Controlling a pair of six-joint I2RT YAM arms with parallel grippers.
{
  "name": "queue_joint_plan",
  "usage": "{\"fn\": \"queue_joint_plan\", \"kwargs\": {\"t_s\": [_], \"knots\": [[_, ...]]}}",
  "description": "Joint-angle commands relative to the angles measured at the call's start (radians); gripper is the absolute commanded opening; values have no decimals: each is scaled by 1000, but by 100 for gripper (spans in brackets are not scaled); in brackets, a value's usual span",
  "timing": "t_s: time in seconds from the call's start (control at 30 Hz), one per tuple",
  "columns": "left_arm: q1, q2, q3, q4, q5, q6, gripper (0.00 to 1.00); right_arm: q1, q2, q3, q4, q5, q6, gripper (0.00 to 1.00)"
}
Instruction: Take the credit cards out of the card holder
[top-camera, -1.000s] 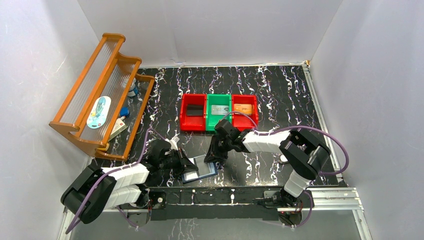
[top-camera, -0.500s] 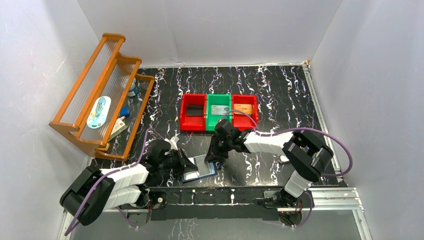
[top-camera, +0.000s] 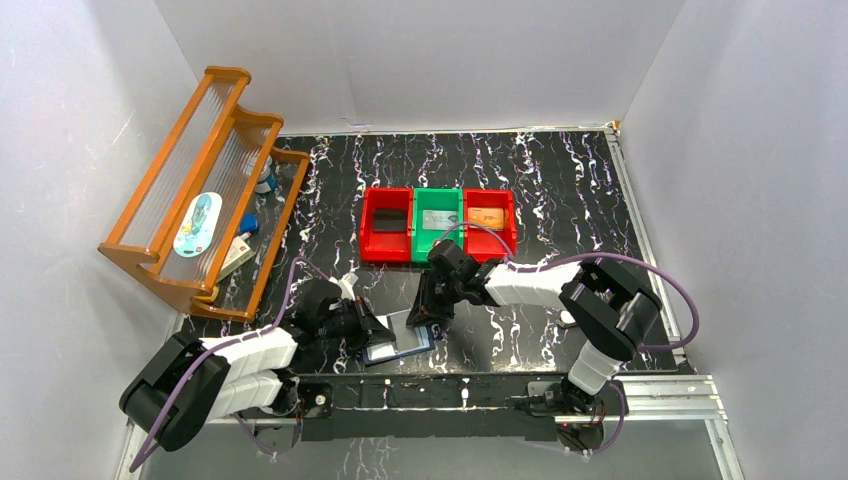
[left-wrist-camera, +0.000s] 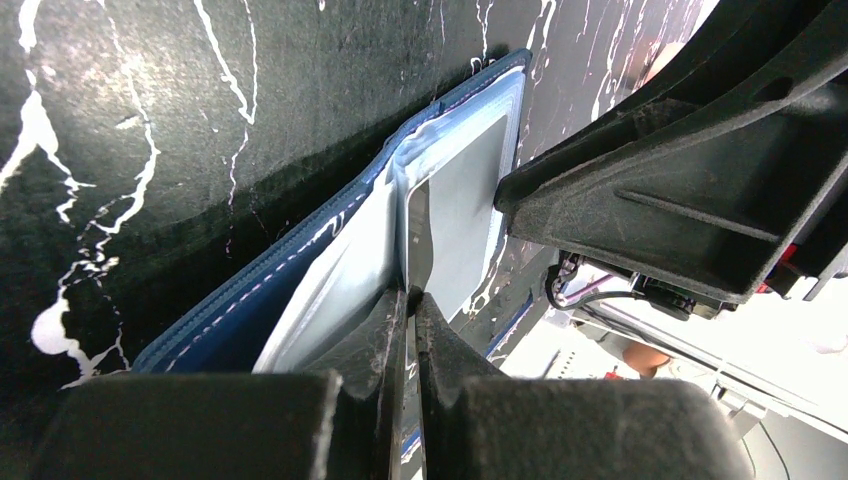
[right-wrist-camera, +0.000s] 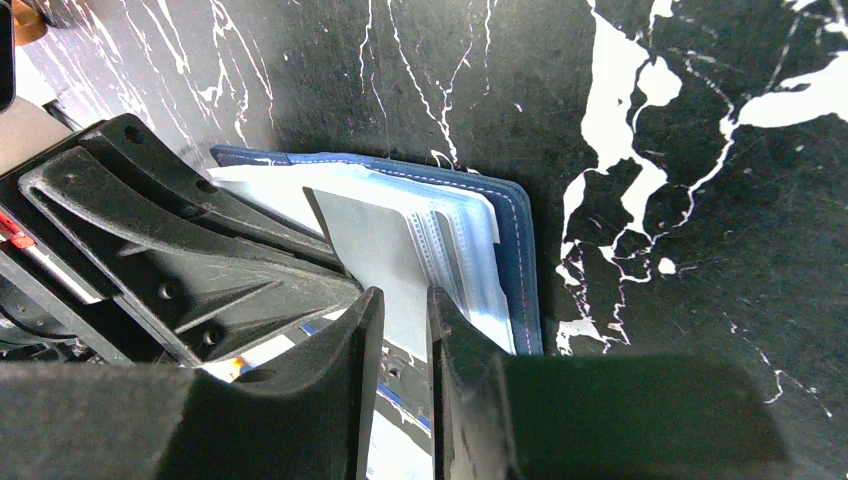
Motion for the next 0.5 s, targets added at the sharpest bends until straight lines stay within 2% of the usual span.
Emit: {"fn": "queue_joint_plan", "kwargs": {"t_s": [0.0, 0.17, 0.33, 0.47], "knots": [[6, -12, 13, -33, -12, 19, 0, 5, 11, 6, -7, 15, -2, 31], [5, -10, 14, -19, -2, 17, 1, 9, 42, -7, 29, -30, 9, 31], [7, -5, -16, 69, 12, -40, 15, 12, 52, -71, 134, -84, 65, 29], [16, 22, -57, 165, 25, -94, 18, 12, 68, -106, 203, -122, 98, 28]]}}
